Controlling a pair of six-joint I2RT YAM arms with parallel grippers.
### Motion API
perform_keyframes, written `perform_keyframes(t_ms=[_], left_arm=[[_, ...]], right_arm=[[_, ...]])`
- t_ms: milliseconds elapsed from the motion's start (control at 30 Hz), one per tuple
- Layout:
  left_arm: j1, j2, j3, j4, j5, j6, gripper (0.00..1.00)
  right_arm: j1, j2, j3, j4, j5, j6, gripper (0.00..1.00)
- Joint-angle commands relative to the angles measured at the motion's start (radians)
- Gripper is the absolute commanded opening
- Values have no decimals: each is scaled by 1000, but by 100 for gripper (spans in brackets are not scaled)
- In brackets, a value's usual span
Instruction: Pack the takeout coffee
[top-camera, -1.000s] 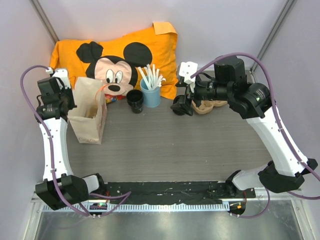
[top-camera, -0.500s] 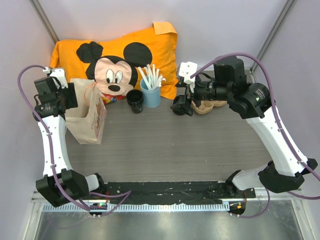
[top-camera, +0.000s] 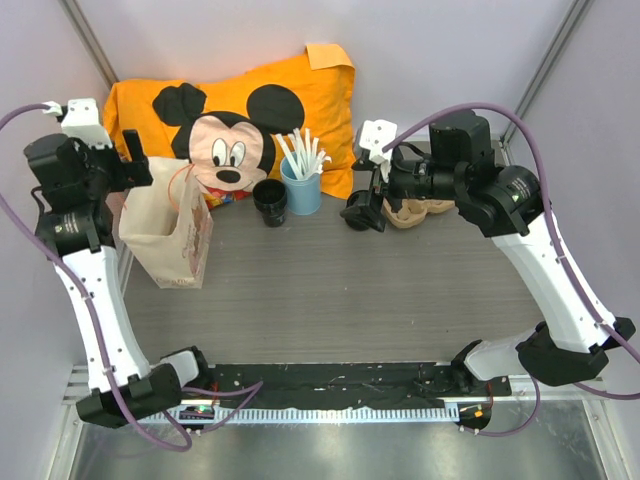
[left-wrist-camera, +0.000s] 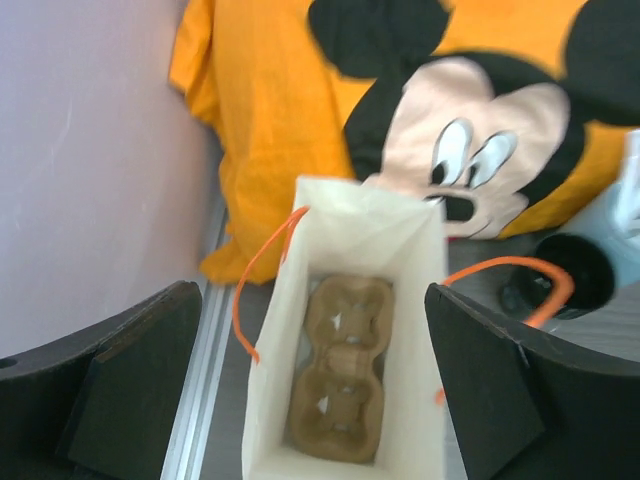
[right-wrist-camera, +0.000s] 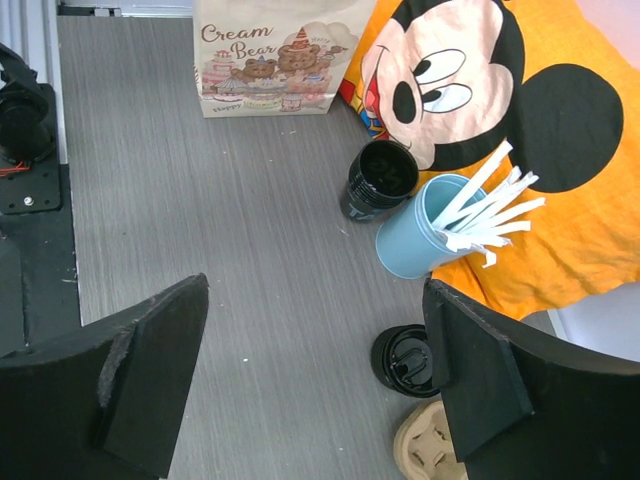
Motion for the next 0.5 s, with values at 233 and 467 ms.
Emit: perform_keyframes(t_ms=[233, 467], left_arm=[[5, -89, 203, -67, 623, 15, 100], [-239, -49, 239, -198, 595, 150, 100]], right_arm=[[-65, -8, -17, 161, 57, 140, 92], [-171, 22, -14, 226, 48, 235, 93]])
